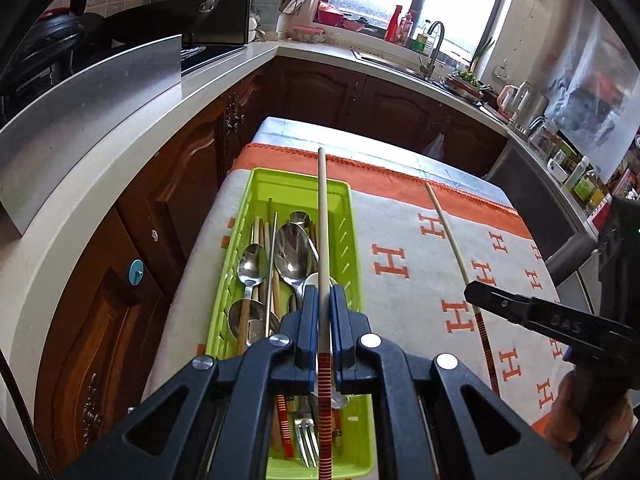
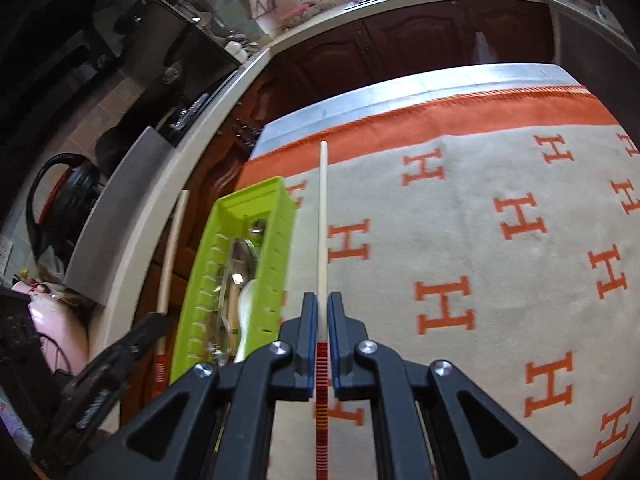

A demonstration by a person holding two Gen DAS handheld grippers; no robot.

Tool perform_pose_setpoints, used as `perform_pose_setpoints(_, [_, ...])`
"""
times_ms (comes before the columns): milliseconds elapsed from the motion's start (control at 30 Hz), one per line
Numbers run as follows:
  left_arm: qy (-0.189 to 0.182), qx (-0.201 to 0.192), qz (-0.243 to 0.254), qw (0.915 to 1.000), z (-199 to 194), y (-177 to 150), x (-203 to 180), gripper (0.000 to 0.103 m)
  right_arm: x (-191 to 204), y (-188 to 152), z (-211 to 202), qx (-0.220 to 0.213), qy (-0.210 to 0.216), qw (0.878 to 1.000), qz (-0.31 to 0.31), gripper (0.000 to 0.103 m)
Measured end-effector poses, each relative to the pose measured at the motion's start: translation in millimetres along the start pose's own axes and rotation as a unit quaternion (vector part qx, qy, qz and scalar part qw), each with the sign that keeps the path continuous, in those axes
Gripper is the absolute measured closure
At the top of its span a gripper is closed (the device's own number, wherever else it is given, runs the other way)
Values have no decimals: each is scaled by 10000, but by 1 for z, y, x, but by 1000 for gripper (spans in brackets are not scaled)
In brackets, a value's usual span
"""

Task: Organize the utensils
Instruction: 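Lower both chopsticks into the green tray and open both tools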

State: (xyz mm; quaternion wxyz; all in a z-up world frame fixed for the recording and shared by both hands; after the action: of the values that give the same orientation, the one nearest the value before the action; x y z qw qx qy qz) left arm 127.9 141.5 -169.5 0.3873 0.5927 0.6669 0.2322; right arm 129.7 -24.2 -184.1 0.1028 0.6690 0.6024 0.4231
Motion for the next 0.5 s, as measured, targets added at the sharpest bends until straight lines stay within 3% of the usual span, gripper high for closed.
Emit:
perform_pose_setpoints(133, [6, 251, -173, 9995, 19, -6, 13, 99, 44, -4, 12, 334, 390, 9986, -119, 98])
perform_pose_setpoints(333, [28, 576, -398, 9975, 38, -18, 24, 99, 71, -17, 50, 753, 424, 9960, -234, 97])
perform_pose_setpoints(433, [35, 582, -433, 9974, 38, -20, 27, 87, 72, -26, 63, 1069, 445, 9932, -120, 96])
perform_pose_setpoints(500, [92, 558, -409, 9976, 35, -21, 29, 85, 72, -29, 65, 1120, 472, 9925, -118, 96])
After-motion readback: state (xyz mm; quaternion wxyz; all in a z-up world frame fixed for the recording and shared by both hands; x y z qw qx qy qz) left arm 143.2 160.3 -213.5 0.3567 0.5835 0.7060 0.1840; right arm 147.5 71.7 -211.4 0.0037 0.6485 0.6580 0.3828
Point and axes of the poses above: each gripper's, at about its wrist camera, not at the fingertips, and z roughly the way its jaws point, x to its left, y to its top, the point moved 9 cm from there along z, roughly the way its jaws point, and after that the axes turned 12 degrees about -x, right-handed, at the moved point
